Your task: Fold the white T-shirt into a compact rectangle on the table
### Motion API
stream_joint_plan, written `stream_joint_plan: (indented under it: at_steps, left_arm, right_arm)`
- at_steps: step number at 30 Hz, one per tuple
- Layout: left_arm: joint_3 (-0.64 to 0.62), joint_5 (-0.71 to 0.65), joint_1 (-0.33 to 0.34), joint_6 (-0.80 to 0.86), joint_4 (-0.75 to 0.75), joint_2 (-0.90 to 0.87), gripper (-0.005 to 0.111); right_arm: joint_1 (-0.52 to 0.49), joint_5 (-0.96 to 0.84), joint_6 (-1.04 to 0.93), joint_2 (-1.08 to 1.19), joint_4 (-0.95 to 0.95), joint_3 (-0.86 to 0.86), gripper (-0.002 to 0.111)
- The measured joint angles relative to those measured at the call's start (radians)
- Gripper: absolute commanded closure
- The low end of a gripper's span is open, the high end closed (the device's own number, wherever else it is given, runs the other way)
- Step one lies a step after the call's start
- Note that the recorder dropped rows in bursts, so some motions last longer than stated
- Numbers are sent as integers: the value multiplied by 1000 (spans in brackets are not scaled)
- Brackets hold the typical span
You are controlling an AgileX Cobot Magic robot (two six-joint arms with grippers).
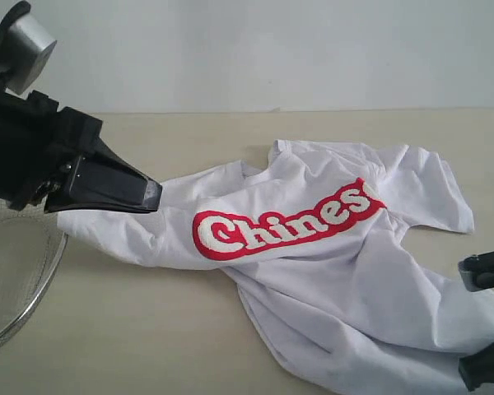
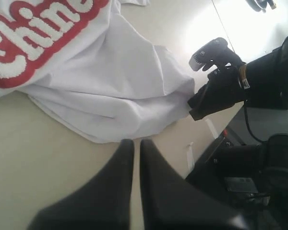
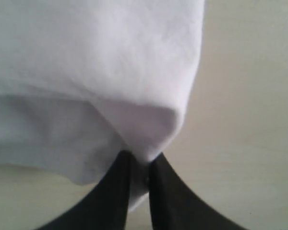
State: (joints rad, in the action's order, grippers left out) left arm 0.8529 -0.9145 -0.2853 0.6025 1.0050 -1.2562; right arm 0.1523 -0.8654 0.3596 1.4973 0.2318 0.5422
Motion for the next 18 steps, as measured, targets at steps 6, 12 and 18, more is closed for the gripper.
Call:
stream_joint_plan:
  at_steps: [6, 12, 18]
  left_arm:
    - [0, 0, 0, 0, 0, 0, 102]
    - [0, 0, 0, 0, 0, 0, 102]
    - [0, 0, 0, 0, 0, 0, 102]
  right_arm:
    - [0, 6, 16, 0, 0, 4, 18]
    - [0, 15, 76, -15, 37, 6, 34]
    - [0, 81, 88, -164, 47, 44, 63]
